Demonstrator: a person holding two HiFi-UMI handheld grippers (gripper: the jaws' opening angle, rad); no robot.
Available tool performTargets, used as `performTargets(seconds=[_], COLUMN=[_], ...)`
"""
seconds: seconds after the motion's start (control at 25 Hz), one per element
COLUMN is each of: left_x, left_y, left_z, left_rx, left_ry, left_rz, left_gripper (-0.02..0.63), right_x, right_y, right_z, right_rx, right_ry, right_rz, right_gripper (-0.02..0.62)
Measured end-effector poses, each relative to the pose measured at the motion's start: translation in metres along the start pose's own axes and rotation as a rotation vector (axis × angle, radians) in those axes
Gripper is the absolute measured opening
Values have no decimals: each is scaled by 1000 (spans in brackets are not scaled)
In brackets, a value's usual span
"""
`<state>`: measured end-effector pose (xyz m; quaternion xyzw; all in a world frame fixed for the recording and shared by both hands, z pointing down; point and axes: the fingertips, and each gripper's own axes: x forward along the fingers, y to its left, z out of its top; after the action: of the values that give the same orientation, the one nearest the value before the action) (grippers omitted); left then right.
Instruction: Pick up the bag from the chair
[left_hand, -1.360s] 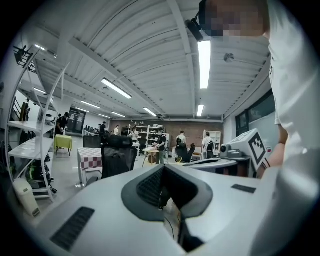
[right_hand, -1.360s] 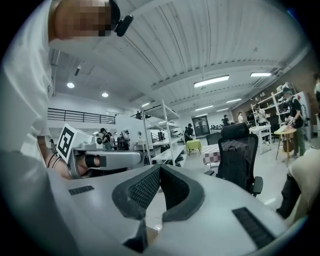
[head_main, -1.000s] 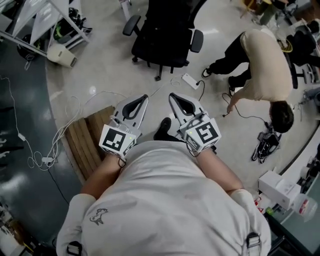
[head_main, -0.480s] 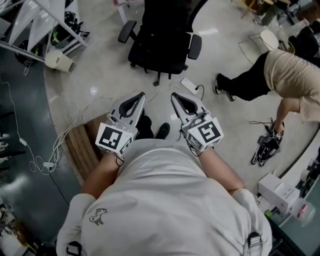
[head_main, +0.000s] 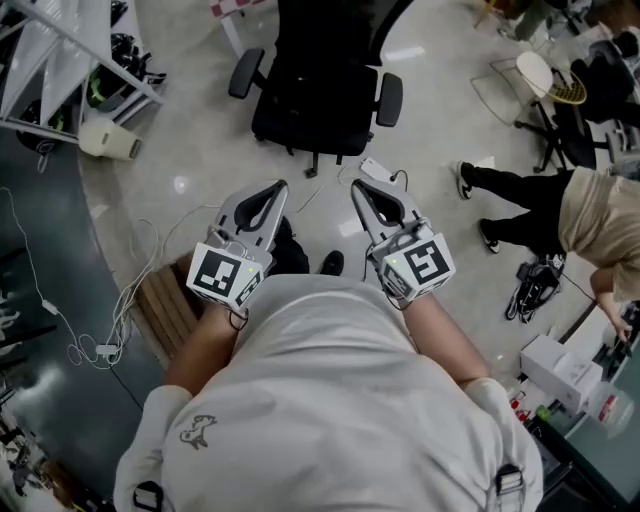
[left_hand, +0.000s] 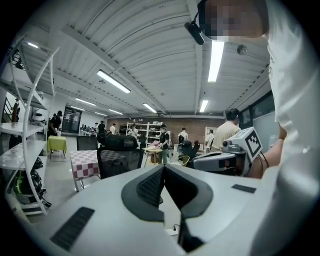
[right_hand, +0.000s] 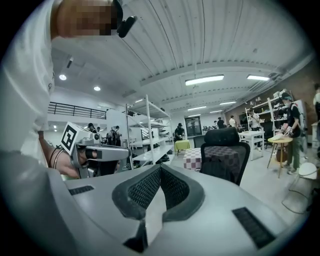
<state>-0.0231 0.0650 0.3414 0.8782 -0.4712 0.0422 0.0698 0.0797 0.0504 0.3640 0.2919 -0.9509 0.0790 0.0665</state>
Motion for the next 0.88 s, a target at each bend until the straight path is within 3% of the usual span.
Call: performTargets(seconds=[0.44, 0.88], left_x=[12, 17], left_y=[104, 187], left_z=[26, 34], left_rx=[32, 19], left_ry=[-11, -21], left_rz=[-121, -94], left_gripper=[12, 11], right_x=[99, 152], right_y=[-24, -47], right_z=[38, 48], right_rx=[21, 55], right_ry=[-23, -13], right_rz=[-95, -150], right_gripper=[31, 31])
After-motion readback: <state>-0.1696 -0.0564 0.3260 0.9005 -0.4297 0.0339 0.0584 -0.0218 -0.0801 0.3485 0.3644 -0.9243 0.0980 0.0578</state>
